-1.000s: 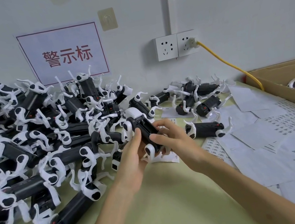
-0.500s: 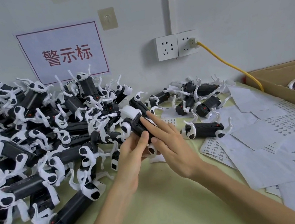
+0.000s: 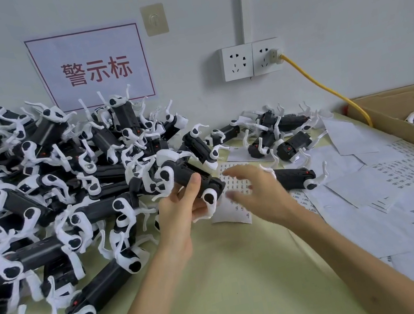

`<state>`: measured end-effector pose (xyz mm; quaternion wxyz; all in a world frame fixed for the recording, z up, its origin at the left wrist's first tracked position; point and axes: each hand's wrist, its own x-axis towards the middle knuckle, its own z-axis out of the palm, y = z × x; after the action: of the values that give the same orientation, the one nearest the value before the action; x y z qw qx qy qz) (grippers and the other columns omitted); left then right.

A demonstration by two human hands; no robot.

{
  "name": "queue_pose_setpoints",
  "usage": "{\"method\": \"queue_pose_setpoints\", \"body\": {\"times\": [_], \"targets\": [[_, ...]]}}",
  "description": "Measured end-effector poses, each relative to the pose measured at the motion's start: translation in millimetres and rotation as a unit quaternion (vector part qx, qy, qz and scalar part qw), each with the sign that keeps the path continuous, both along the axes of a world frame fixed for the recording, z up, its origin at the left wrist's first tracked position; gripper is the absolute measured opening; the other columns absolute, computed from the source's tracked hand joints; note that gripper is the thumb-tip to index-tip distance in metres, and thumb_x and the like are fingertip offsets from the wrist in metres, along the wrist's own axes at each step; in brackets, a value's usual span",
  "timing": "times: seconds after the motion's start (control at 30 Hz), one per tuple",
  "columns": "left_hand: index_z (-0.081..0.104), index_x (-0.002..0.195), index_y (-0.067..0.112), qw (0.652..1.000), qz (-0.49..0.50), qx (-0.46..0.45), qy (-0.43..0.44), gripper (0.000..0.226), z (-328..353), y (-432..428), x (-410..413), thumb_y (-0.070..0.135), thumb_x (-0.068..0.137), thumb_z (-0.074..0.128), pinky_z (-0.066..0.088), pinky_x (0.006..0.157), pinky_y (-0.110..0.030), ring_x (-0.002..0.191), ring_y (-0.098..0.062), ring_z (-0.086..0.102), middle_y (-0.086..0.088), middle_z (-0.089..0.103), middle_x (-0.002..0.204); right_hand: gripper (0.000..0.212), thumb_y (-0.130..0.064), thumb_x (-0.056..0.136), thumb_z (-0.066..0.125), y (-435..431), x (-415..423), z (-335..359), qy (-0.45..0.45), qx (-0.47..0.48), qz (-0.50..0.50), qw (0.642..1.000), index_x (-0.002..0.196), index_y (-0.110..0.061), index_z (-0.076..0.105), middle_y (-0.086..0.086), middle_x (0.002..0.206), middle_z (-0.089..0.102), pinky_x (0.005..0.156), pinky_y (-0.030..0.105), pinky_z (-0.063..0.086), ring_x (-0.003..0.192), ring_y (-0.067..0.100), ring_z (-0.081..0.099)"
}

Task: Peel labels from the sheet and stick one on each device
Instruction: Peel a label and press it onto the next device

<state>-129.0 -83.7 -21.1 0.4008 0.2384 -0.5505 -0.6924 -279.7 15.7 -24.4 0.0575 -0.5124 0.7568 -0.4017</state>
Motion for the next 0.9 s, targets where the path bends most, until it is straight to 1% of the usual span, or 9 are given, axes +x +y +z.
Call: {"method": "queue_pose_setpoints", "body": {"times": [0.1, 0.17, 0.23, 0.4, 0.47, 0.53, 0.67, 0.8, 0.9], "targets": [[0.073, 0.098, 0.012, 0.999, -0.035, -0.004, -0.018, 0.050, 0, 1, 1, 0.052, 0.068, 0.075, 0.056, 0.067, -0.025, 0.081, -0.018, 0.072, -0.008, 0.077, 0.092, 0.098, -0.060, 0.083, 0.074, -2, -3, -15, 0.118, 0.209, 0.064, 0.969, 0.160, -0.024, 0.025, 0.004, 0.165, 0.027, 0.122, 0.041, 0.022, 0.152, 0.022, 0.026], [0.077, 0.099, 0.013, 0.997, -0.065, 0.021, -0.024, 0.047, 1, 0, 3, 0.052, 0.073, 0.072, 0.055, 0.087, -0.033, 0.094, -0.021, 0.071, -0.009, 0.078, 0.101, 0.086, -0.060, 0.083, 0.074, -3, -4, -20, 0.099, 0.202, 0.058, 0.973, 0.153, -0.025, 0.038, 0.002, 0.153, 0.044, 0.105, 0.034, 0.035, 0.135, 0.020, 0.043], [0.081, 0.100, 0.015, 0.991, -0.123, 0.061, -0.004, 0.039, 2, -1, 6, 0.048, 0.083, 0.070, 0.047, 0.106, -0.042, 0.103, -0.021, 0.070, -0.010, 0.076, 0.107, 0.053, -0.050, 0.088, 0.073, -4, -9, -20, 0.094, 0.160, 0.041, 0.982, 0.132, -0.025, 0.060, -0.003, 0.126, 0.061, 0.083, 0.030, 0.040, 0.112, 0.016, 0.056], [0.081, 0.086, 0.024, 0.974, -0.160, 0.144, 0.065, 0.027, 0, -3, 6, 0.046, 0.091, 0.067, 0.050, 0.089, -0.034, 0.085, -0.013, 0.069, 0.002, 0.070, 0.093, 0.015, -0.032, 0.097, 0.065, -4, -11, -13, 0.025, 0.027, -0.037, 0.999, 0.098, -0.022, 0.076, -0.012, 0.092, 0.074, 0.082, 0.034, 0.053, 0.090, 0.011, 0.066], [0.079, 0.086, 0.022, 0.972, -0.150, 0.174, 0.057, 0.027, 2, -4, 7, 0.048, 0.085, 0.072, 0.054, 0.085, -0.034, 0.083, -0.016, 0.069, 0.000, 0.070, 0.089, 0.016, -0.026, 0.098, 0.065, -5, -10, -10, 0.009, -0.039, -0.075, 0.996, 0.089, -0.020, 0.077, -0.011, 0.082, 0.073, 0.080, 0.035, 0.053, 0.082, 0.013, 0.066], [0.071, 0.105, 0.015, 0.962, -0.149, 0.222, 0.057, 0.043, 0, -6, 7, 0.048, 0.080, 0.078, 0.055, 0.099, -0.042, 0.106, -0.026, 0.069, -0.013, 0.069, 0.110, 0.015, -0.021, 0.096, 0.068, -3, -9, -6, -0.016, -0.109, -0.073, 0.991, 0.086, -0.017, 0.078, -0.011, 0.080, 0.074, 0.077, 0.027, 0.053, 0.081, 0.008, 0.067], [0.067, 0.120, 0.005, 0.950, -0.175, 0.249, 0.075, 0.067, 0, -4, 7, 0.053, 0.077, 0.084, 0.037, 0.116, -0.051, 0.128, -0.049, 0.058, -0.022, 0.062, 0.134, 0.012, -0.015, 0.092, 0.071, 0, -7, -1, -0.024, -0.135, -0.003, 0.991, 0.084, -0.017, 0.080, -0.011, 0.071, 0.072, 0.069, 0.020, 0.050, 0.071, 0.006, 0.065], [0.074, 0.123, 0.008, 0.947, -0.227, 0.221, 0.048, 0.076, 2, -6, 9, 0.053, 0.064, 0.093, 0.054, 0.084, -0.043, 0.114, -0.040, 0.065, -0.019, 0.064, 0.129, 0.052, 0.011, 0.082, 0.069, 1, -4, 2, -0.052, -0.125, 0.034, 0.990, 0.119, -0.025, 0.072, -0.008, 0.104, 0.073, 0.077, 0.007, 0.046, 0.095, 0.001, 0.069], [0.071, 0.127, 0.006, 0.950, -0.226, 0.216, 0.022, 0.060, -3, -3, 8, 0.046, 0.082, 0.079, 0.046, 0.108, -0.053, 0.129, -0.038, 0.060, -0.019, 0.066, 0.135, 0.060, 0.018, 0.076, 0.068, 2, -4, 3, -0.048, -0.143, 0.053, 0.987, 0.119, -0.023, 0.070, -0.010, 0.117, 0.068, 0.084, 0.007, 0.046, 0.106, -0.004, 0.066]]}}
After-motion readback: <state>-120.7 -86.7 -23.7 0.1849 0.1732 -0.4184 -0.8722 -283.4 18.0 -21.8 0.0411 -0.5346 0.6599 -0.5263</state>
